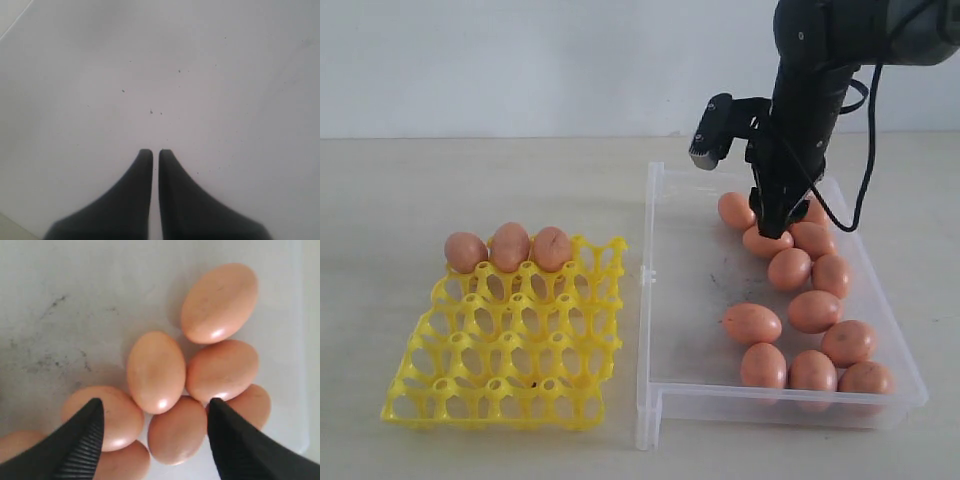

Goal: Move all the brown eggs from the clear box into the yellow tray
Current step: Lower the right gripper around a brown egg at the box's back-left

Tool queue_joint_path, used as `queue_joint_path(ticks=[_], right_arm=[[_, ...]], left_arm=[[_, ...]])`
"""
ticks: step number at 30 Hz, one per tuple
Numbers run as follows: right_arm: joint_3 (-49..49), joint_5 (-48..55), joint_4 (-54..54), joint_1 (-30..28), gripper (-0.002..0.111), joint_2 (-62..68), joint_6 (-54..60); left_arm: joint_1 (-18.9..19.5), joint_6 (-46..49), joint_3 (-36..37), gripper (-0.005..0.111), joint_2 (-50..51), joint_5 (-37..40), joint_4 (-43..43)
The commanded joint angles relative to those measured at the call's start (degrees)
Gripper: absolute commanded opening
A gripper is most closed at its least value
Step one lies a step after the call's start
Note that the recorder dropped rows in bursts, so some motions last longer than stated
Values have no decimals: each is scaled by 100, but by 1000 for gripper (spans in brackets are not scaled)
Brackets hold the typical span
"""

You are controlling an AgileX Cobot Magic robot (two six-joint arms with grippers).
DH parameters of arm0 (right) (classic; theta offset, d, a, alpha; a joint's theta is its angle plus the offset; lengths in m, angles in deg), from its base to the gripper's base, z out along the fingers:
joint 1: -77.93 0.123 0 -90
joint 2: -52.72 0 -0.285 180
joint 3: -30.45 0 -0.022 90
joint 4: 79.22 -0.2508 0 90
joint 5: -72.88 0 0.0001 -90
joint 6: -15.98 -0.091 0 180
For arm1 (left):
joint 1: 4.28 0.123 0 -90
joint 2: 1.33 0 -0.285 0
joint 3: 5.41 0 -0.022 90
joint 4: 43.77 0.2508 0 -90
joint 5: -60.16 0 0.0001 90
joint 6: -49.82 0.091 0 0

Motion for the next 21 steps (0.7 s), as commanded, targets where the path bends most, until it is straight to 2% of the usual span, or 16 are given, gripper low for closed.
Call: queue_joint_path(ticks=[1, 12, 13, 15, 16, 18, 20, 21], right_arm=[[46, -212, 223, 7, 53, 121, 44], [46, -566, 111, 7, 52, 707, 439], [46, -618, -26, 7, 49, 707, 409], [46, -626, -244, 7, 33, 707, 400], [46, -671, -275, 7, 20, 707, 375], [46, -607, -239, 7, 6, 707, 288], [46, -436, -20, 7, 3, 707, 341], [46, -427, 15, 7, 8, 707, 341]], left_arm=[[12, 29, 24, 4, -16, 22, -16], [12, 29, 24, 4, -16, 22, -16], [12, 29, 24, 4, -16, 22, -16], [12, 29, 24, 4, -16, 22, -16], [12, 29, 24, 4, -16, 22, -16], [12, 29, 24, 4, -16, 22, -16], [12, 29, 24, 4, -16, -2, -16], [12, 29, 24, 4, -16, -2, -16]])
